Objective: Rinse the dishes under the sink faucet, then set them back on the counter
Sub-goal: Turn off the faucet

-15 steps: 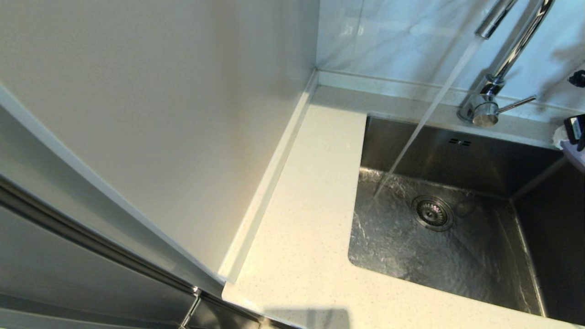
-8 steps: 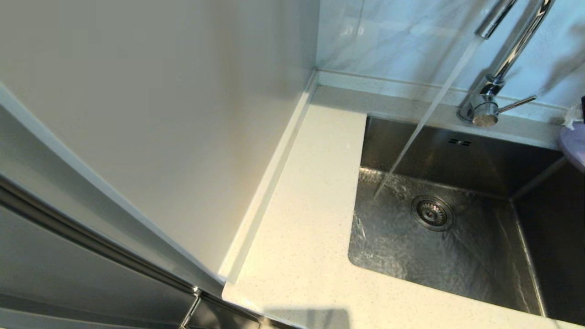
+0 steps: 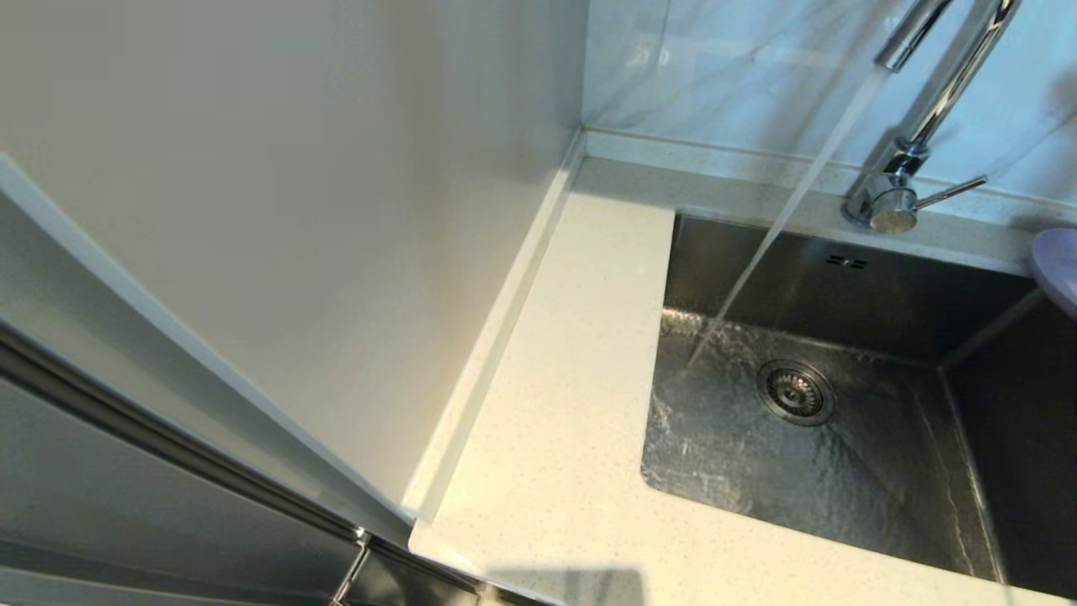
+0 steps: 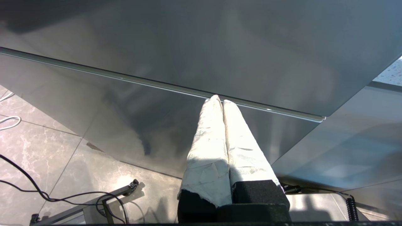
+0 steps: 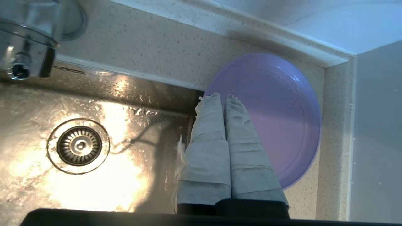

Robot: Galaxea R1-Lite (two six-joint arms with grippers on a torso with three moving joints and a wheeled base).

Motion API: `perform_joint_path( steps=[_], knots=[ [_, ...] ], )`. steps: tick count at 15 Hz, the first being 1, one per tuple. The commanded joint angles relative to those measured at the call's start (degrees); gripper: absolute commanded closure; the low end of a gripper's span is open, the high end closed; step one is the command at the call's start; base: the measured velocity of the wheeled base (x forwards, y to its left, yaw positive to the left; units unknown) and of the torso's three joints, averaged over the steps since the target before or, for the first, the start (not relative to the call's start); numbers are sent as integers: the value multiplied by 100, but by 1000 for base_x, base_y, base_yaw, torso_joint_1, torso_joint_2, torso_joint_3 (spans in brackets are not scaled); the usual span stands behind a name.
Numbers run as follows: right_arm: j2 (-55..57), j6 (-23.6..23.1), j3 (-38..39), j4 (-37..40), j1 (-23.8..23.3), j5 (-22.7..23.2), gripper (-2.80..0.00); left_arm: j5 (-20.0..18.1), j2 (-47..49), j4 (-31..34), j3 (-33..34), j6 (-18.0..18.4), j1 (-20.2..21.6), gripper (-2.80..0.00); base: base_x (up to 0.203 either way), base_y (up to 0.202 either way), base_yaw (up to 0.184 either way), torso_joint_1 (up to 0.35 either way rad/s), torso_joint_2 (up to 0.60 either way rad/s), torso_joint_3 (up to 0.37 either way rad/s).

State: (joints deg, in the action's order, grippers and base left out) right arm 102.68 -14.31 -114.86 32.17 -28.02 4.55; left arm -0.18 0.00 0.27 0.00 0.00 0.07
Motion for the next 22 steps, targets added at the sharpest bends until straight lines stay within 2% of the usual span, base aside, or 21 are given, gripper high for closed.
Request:
perform_joint_path(
  steps=[1, 3, 7, 9, 11, 12, 14, 16, 22],
  knots=[
    [-149, -125, -1, 324, -39, 29, 0, 1, 0, 0, 0, -1, 1, 0, 0, 0, 0, 0, 0, 0],
    [-235, -311, -1, 787, -37, 13, 0, 1, 0, 0, 0, -5, 1, 0, 0, 0, 0, 0, 0, 0],
    [-334, -189, -3, 1778, -132, 172, 0, 1, 0, 0, 0, 0, 1, 0, 0, 0, 0, 0, 0, 0],
    [-389, 187, -3, 2232, -156, 1081, 0, 1, 0, 0, 0, -9, 1, 0, 0, 0, 0, 0, 0, 0],
    [-436, 516, -2, 2615, -160, 2305, 0, 1, 0, 0, 0, -8, 1, 0, 0, 0, 0, 0, 0, 0],
    [-459, 883, -1, 2683, -165, 2917, 0, 1, 0, 0, 0, 0, 1, 0, 0, 0, 0, 0, 0, 0],
    [-473, 1599, -1, 2718, -186, 3896, 0, 1, 0, 0, 0, 0, 1, 0, 0, 0, 0, 0, 0, 0],
    [-434, 1831, -1, 2719, -186, 4644, 0, 1, 0, 0, 0, 0, 1, 0, 0, 0, 0, 0, 0, 0],
    [116, 1853, -1, 2226, -93, 4764, 0, 0, 0, 0, 0, -6, 1, 0, 0, 0, 0, 0, 0, 0]
  ],
)
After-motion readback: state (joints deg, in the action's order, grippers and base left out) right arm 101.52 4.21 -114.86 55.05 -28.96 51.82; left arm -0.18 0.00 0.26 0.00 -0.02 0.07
